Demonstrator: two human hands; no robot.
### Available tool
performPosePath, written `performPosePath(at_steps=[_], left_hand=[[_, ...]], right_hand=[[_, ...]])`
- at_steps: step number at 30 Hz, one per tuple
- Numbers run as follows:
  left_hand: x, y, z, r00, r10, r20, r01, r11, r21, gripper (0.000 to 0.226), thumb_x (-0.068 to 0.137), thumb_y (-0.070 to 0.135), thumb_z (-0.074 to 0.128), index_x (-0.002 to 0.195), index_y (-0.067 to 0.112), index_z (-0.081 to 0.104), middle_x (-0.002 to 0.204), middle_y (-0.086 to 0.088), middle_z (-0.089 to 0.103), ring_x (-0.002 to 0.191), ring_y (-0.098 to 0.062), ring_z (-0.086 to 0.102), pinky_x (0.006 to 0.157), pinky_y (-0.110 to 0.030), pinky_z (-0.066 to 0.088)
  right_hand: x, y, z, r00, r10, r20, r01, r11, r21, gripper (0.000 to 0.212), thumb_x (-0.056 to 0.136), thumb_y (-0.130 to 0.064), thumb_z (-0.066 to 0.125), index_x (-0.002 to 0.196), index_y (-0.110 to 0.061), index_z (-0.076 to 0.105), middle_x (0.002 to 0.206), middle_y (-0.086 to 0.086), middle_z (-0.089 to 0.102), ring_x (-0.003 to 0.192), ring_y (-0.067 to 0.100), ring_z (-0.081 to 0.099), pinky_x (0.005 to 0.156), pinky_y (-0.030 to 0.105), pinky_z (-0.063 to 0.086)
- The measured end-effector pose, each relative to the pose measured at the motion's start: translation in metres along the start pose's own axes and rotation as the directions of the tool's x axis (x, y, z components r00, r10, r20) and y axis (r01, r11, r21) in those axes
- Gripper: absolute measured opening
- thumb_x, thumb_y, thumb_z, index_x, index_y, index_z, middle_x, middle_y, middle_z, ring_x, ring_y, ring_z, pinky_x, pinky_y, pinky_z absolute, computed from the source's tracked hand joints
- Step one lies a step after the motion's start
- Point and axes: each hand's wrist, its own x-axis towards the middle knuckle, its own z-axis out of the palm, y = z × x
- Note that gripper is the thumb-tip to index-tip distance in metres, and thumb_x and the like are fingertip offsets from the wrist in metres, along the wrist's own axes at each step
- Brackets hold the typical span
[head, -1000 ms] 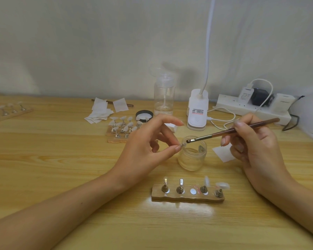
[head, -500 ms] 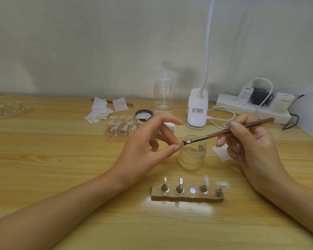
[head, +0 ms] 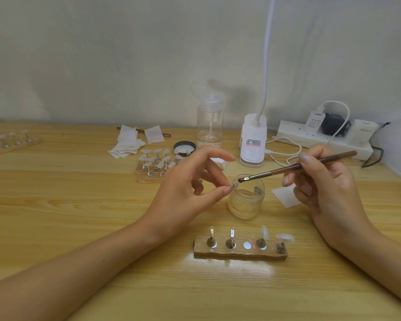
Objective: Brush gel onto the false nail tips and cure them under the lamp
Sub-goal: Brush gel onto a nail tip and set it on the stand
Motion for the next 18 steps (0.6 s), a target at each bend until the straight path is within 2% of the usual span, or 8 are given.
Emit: performPosePath(at_steps=[3, 6, 11, 14, 16, 18], left_hand=[[-0.0003, 0.0000, 0.0001, 1.000, -0.001, -0.001, 0.001, 1.000, -0.001, 0.039, 0.089, 0.007, 0.076, 0.119, 0.025, 0.061, 0.083, 0.009, 0.070, 0.084, -0.013, 0.069, 0.058, -0.040, 0.045], [-0.0004, 0.0000, -0.0002, 1.000, 0.000, 0.000, 0.000, 1.000, -0.001, 0.038, 0.089, 0.007, 0.076, 0.119, 0.025, 0.061, 0.083, 0.009, 0.070, 0.085, -0.013, 0.069, 0.059, -0.041, 0.046], [-0.0004, 0.0007, 0.0001, 1.000, -0.006, -0.002, 0.006, 1.000, 0.003, 0.038, 0.089, 0.006, 0.076, 0.119, 0.025, 0.061, 0.083, 0.008, 0.070, 0.085, -0.013, 0.069, 0.059, -0.041, 0.046], [-0.0004, 0.0007, 0.0001, 1.000, -0.007, -0.002, 0.007, 1.000, 0.004, 0.038, 0.089, 0.006, 0.076, 0.119, 0.024, 0.061, 0.083, 0.008, 0.070, 0.085, -0.013, 0.070, 0.059, -0.042, 0.046], [-0.0004, 0.0004, 0.0001, 1.000, -0.006, -0.004, 0.006, 1.000, 0.006, 0.038, 0.089, 0.006, 0.076, 0.119, 0.024, 0.061, 0.083, 0.008, 0.070, 0.085, -0.013, 0.070, 0.058, -0.041, 0.046], [-0.0003, 0.0003, 0.0001, 1.000, -0.006, -0.004, 0.006, 1.000, 0.008, 0.038, 0.089, 0.006, 0.076, 0.119, 0.024, 0.061, 0.083, 0.008, 0.070, 0.085, -0.014, 0.070, 0.058, -0.039, 0.046]], right_hand=[[-0.0008, 0.0009, 0.0009, 0.999, -0.014, 0.036, 0.014, 1.000, -0.004, 0.022, 0.093, -0.029, 0.061, 0.072, -0.026, 0.054, 0.063, 0.008, 0.065, 0.045, 0.007, 0.036, 0.040, 0.015, 0.029], [-0.0011, 0.0010, 0.0008, 1.000, 0.015, -0.002, -0.015, 0.999, -0.034, 0.017, 0.086, -0.033, 0.060, 0.077, -0.020, 0.051, 0.063, 0.008, 0.065, 0.047, 0.009, 0.033, 0.040, 0.016, 0.028], [-0.0008, 0.0002, 0.0003, 1.000, -0.015, 0.012, 0.014, 1.000, 0.003, 0.022, 0.092, -0.030, 0.060, 0.071, -0.029, 0.055, 0.063, 0.006, 0.065, 0.046, 0.007, 0.034, 0.040, 0.016, 0.027], [-0.0015, 0.0008, 0.0014, 1.000, 0.008, 0.020, -0.008, 1.000, -0.021, 0.020, 0.091, -0.032, 0.063, 0.076, -0.023, 0.053, 0.064, 0.008, 0.065, 0.046, 0.008, 0.034, 0.040, 0.016, 0.028], [-0.0009, 0.0008, 0.0008, 1.000, 0.026, -0.008, -0.026, 0.999, -0.030, 0.019, 0.083, -0.036, 0.061, 0.079, -0.020, 0.051, 0.063, 0.007, 0.065, 0.047, 0.008, 0.033, 0.040, 0.016, 0.027], [-0.0002, 0.0007, -0.0004, 1.000, 0.018, -0.018, -0.019, 1.000, -0.009, 0.021, 0.085, -0.037, 0.063, 0.078, -0.022, 0.051, 0.063, 0.007, 0.065, 0.046, 0.007, 0.033, 0.040, 0.016, 0.027]])
